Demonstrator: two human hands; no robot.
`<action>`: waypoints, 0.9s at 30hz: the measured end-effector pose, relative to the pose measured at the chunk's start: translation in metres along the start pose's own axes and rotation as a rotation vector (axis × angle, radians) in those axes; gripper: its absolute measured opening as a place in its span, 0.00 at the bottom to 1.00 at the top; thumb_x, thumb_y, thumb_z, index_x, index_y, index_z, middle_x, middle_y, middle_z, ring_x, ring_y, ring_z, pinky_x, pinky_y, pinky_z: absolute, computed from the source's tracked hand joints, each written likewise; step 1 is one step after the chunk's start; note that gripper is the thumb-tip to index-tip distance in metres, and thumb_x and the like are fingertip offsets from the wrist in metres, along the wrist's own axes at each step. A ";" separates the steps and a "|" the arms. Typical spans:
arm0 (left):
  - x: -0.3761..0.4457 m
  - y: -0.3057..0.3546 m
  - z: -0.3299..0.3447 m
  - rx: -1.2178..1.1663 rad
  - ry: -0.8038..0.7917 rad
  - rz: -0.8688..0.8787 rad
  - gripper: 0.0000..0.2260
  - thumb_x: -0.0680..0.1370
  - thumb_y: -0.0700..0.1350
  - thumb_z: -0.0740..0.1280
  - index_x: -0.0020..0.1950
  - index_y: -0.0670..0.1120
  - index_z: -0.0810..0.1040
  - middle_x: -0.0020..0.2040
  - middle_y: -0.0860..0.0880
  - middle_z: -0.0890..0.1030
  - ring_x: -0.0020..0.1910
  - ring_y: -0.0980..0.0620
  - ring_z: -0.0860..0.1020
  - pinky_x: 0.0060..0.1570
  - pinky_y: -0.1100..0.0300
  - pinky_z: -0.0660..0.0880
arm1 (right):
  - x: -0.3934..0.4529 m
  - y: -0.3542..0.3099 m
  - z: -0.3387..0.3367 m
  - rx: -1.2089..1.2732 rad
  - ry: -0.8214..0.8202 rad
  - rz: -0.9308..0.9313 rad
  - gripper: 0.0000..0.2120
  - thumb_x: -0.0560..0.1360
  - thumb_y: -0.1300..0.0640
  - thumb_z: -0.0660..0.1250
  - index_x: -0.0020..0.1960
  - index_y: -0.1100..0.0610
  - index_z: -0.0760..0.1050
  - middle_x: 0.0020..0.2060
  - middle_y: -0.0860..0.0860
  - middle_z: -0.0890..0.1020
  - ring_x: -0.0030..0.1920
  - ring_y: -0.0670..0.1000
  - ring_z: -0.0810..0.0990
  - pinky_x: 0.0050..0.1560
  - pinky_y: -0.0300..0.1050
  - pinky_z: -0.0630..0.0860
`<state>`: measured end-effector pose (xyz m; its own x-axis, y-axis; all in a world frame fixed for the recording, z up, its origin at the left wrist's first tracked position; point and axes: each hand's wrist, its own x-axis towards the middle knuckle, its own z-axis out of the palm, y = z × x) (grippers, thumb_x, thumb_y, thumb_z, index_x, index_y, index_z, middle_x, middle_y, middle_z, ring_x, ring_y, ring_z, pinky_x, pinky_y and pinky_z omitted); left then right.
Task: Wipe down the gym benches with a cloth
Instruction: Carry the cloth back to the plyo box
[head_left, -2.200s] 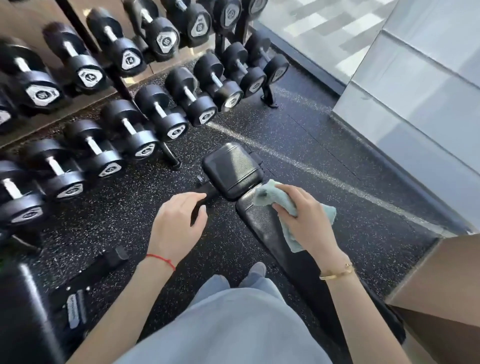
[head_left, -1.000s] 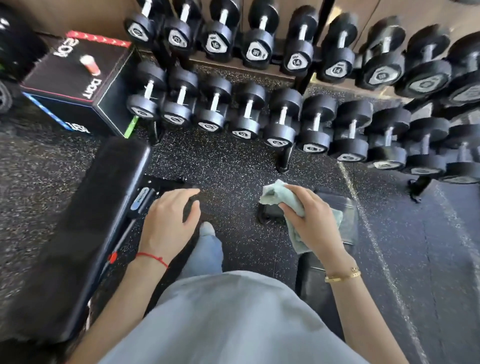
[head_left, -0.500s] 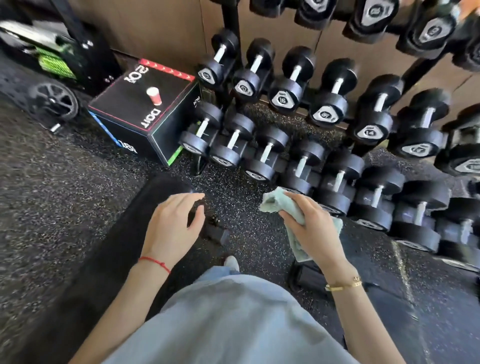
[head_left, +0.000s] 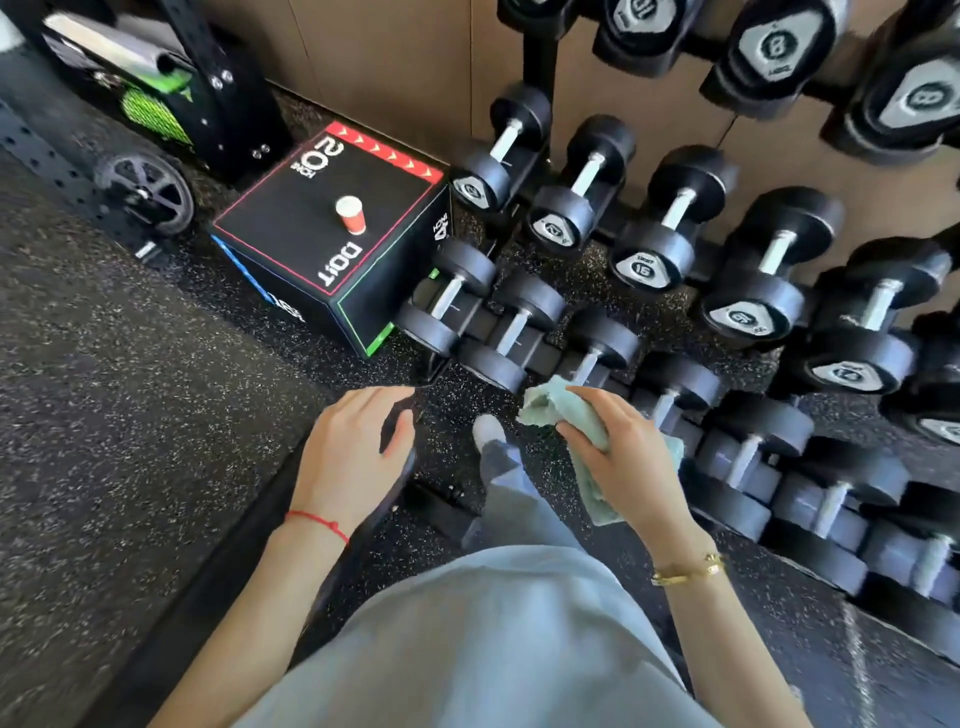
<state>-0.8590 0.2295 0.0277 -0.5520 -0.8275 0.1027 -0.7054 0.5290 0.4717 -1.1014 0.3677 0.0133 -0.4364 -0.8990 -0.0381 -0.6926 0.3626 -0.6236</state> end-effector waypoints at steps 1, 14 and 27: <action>0.016 -0.005 0.002 0.002 0.012 -0.015 0.11 0.77 0.41 0.67 0.59 0.46 0.80 0.54 0.50 0.83 0.53 0.49 0.79 0.56 0.55 0.74 | 0.021 0.001 0.001 -0.002 -0.012 -0.013 0.18 0.77 0.48 0.67 0.65 0.51 0.74 0.57 0.45 0.80 0.54 0.48 0.78 0.51 0.35 0.69; 0.232 -0.057 -0.004 0.017 0.197 -0.235 0.11 0.77 0.41 0.67 0.58 0.45 0.80 0.54 0.48 0.83 0.52 0.47 0.80 0.57 0.57 0.72 | 0.324 -0.039 -0.008 -0.024 -0.143 -0.274 0.18 0.77 0.49 0.67 0.66 0.52 0.74 0.59 0.48 0.80 0.57 0.51 0.78 0.57 0.48 0.75; 0.304 -0.134 -0.037 0.031 0.240 -0.468 0.10 0.78 0.41 0.66 0.59 0.45 0.80 0.54 0.47 0.83 0.53 0.44 0.79 0.55 0.50 0.75 | 0.455 -0.103 0.048 0.062 -0.279 -0.418 0.17 0.77 0.49 0.68 0.65 0.49 0.74 0.58 0.45 0.79 0.57 0.48 0.78 0.58 0.44 0.75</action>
<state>-0.9154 -0.1002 0.0282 -0.0599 -0.9944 0.0872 -0.8669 0.0951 0.4893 -1.2007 -0.0912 0.0227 0.0469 -0.9986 0.0231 -0.7360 -0.0502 -0.6751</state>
